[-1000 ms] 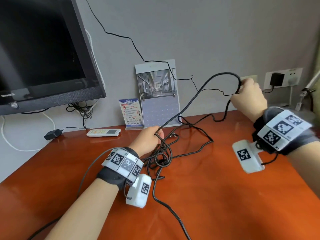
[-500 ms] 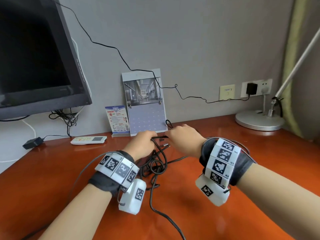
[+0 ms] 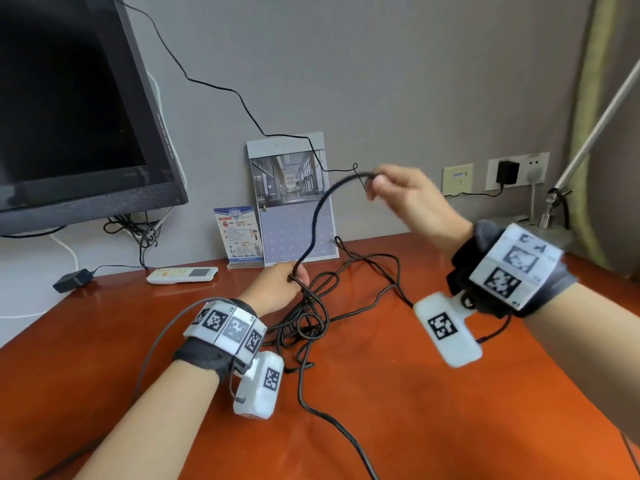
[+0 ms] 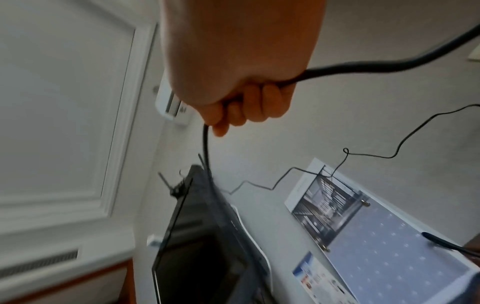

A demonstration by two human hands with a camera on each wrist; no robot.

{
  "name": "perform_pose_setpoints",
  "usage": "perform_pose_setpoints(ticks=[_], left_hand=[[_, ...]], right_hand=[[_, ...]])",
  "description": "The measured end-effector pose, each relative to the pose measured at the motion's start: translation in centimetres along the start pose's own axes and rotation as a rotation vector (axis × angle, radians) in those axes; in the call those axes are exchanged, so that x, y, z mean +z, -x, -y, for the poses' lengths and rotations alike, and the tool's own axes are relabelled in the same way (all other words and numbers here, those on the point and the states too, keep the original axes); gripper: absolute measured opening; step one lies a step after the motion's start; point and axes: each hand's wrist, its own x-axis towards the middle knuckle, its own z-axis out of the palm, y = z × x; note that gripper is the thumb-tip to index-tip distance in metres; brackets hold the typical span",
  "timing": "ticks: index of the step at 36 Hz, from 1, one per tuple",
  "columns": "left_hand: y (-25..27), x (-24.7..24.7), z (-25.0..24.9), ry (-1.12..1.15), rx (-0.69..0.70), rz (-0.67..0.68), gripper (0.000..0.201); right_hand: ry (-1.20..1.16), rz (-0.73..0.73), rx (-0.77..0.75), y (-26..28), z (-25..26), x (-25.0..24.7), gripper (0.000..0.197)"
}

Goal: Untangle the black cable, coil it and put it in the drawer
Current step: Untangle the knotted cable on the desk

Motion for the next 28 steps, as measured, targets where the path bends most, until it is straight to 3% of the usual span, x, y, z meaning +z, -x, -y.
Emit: perform_pose_setpoints(ticks=[4,7,9,12,14,16,19,21,28], left_hand=[[0.1,-0.3,0.2,0.018,-0.002,0.002,0.036],[-0.1,-0.4,-0.2,-0.026,-0.007,-0.003,0.041],[-0.1,-0.2,-0.7,-0.06,-0.018,-0.013,0.04],[-0.1,0.2,-1.6,-0.08,-0.005,-0.013,0.034],[0.0,0.5,-2.1,-0.098,0.012,-0.004,0.034],[0.2,0.7,-2.5,-0.125,0.024,-0.003,0.033],[0.7,0.5,-3.0,-0.145,0.044,-0.023,0.031],[1.0,0.3,-2.8,-0.152,0.032,-0.03,0.036],[1.4,-0.8,-0.7,0.227,-0.051,-0.037,0.043]], right_hand=[[0.1,-0.32,0.157,-1.3,-1.2,-2.3,0.03],[0.301,-0.404,0.262,-1.4,-2.2,-2.3,0.034],[0.631,-0.378,0.226,-1.0,-2.3,-1.1,0.043],[1.042,-0.233,-0.062,0.0,-1.8,2.1,0.048],[1.203,-0.069,-0.307,0.5,-2.2,4.2,0.039],[1.325,0.101,-0.401,1.0,-2.4,6.0,0.022],[1.331,0.382,-0.259,1.4,-2.0,7.5,0.015],[1.205,0.435,-0.133,1.3,-2.6,7.8,0.023],[0.536,0.172,0.046,0.3,-3.9,6.2,0.021]])
